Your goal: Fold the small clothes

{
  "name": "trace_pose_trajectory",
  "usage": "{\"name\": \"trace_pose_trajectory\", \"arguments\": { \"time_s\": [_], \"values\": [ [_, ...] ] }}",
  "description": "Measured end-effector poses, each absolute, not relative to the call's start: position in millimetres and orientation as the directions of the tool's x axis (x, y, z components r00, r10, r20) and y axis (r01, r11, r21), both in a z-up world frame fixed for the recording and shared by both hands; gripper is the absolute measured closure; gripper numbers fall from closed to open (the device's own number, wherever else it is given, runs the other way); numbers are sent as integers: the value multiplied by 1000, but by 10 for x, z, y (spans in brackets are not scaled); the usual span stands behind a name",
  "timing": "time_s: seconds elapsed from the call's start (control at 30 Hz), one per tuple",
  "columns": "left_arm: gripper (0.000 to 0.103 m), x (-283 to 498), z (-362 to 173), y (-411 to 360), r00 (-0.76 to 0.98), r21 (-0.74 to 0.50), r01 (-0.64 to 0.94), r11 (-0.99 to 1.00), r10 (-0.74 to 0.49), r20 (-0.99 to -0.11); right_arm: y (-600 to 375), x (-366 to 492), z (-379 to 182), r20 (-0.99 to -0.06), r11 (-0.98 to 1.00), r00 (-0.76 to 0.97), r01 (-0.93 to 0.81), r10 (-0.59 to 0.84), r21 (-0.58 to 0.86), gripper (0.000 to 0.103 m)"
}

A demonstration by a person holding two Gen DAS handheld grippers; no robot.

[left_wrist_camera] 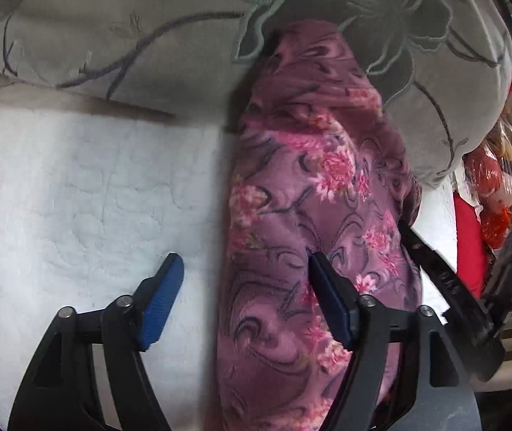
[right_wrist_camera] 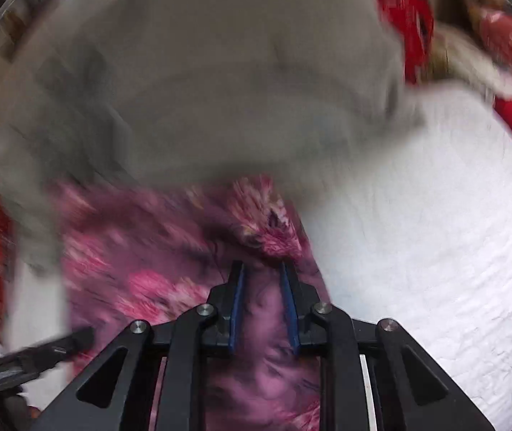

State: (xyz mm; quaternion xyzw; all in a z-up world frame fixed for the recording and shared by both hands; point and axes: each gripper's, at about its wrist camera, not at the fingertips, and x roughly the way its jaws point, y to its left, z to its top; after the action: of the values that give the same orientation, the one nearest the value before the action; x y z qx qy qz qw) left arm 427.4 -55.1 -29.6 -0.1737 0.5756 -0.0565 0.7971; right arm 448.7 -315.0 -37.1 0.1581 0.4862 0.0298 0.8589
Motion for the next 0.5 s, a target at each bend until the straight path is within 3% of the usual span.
{"name": "trace_pose_trajectory", "arguments": {
  "time_s": [0.23,0.3,0.33,0.5],
  "values": [
    [29,4240,-205,-631,329,-303,-92,949,-258,-908,-3222,4191,-48,-743,922,608,44,280,384,77],
    [30,4228,-205,-616,314,-319,-120,940,-269,-911,-3191,4121,-140,-781,937,560,26,275,348,67],
    [30,4185,-197,-605,306,-321,-126,939,-271,-912,-3167,4119,-223,-817,948,513,17,263,317,67],
    [30,4030,44,-569,335,-264,-96,960,-219,-916,-3305,3960,-19,-804,945,533,21,265,326,66]
  ]
}}
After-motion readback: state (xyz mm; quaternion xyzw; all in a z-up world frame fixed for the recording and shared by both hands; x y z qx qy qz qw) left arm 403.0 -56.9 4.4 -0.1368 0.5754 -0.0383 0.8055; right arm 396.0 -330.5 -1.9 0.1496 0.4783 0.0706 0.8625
